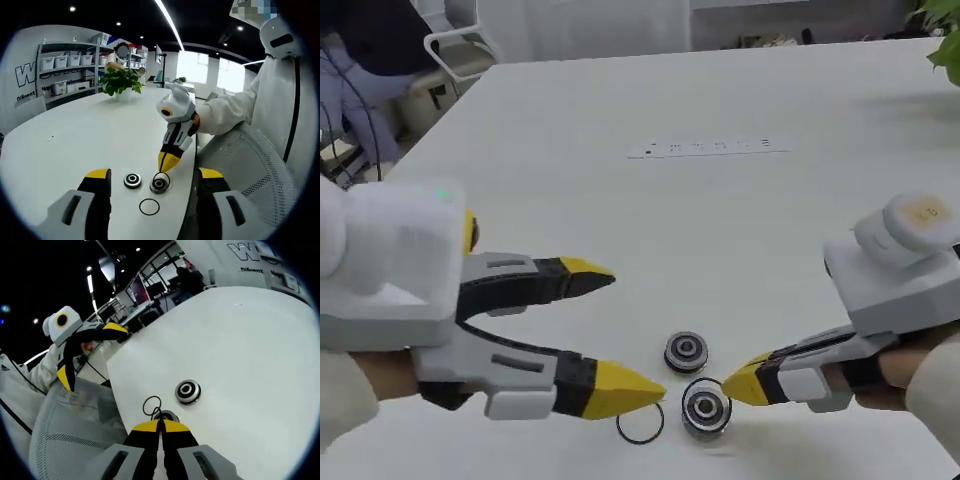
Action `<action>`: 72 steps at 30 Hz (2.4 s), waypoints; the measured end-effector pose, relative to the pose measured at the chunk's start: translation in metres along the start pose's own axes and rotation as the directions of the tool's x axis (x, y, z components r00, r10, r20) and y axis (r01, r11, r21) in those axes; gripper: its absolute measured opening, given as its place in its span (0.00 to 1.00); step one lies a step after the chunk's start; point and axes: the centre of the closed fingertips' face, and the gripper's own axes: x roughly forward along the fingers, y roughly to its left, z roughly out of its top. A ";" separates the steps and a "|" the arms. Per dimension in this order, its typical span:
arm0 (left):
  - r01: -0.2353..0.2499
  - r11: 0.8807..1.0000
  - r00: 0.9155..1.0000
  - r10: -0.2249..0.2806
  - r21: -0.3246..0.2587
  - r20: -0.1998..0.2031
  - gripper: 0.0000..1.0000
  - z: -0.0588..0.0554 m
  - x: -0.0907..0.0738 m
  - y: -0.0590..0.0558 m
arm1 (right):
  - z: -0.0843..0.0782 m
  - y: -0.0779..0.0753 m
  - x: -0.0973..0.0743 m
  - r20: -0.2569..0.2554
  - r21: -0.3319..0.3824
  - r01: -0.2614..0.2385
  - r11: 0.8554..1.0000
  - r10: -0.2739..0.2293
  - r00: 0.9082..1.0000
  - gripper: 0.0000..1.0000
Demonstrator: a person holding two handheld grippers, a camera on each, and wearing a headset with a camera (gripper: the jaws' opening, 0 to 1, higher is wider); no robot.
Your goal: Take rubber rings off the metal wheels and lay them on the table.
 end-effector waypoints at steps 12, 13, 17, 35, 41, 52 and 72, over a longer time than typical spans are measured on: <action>-0.127 0.992 0.990 0.127 0.009 -0.062 0.86 -0.020 -0.047 0.006 | 0.008 0.001 -0.005 0.038 0.003 0.011 1.000 -0.011 0.999 0.00; -0.125 0.992 0.990 0.125 0.000 -0.058 0.87 -0.022 -0.049 0.003 | 0.009 0.001 -0.006 0.043 0.004 0.014 1.000 -0.014 0.999 0.00; -0.129 0.992 0.990 0.128 -0.014 -0.056 0.91 -0.030 -0.054 -0.003 | 0.013 0.003 -0.008 0.060 0.008 0.018 1.000 -0.019 0.998 0.00; -0.130 0.986 0.986 0.118 -0.103 -0.117 0.99 -0.069 -0.050 -0.025 | 0.034 0.024 -0.008 0.120 -0.006 0.007 1.000 -0.006 0.993 0.00; -0.120 0.988 0.985 0.107 -0.100 -0.133 0.99 -0.074 -0.049 -0.027 | 0.037 0.031 -0.004 0.125 -0.018 0.001 1.000 0.002 0.992 0.00; -0.113 0.988 0.987 0.100 -0.107 -0.126 0.95 -0.075 -0.048 -0.026 | 0.041 0.047 0.021 0.148 -0.030 -0.043 0.999 0.047 0.988 0.00; -0.133 0.985 0.986 0.120 -0.107 -0.119 0.88 -0.075 -0.049 -0.022 | 0.001 0.041 0.060 -0.014 -0.107 -0.020 0.994 0.019 1.000 0.00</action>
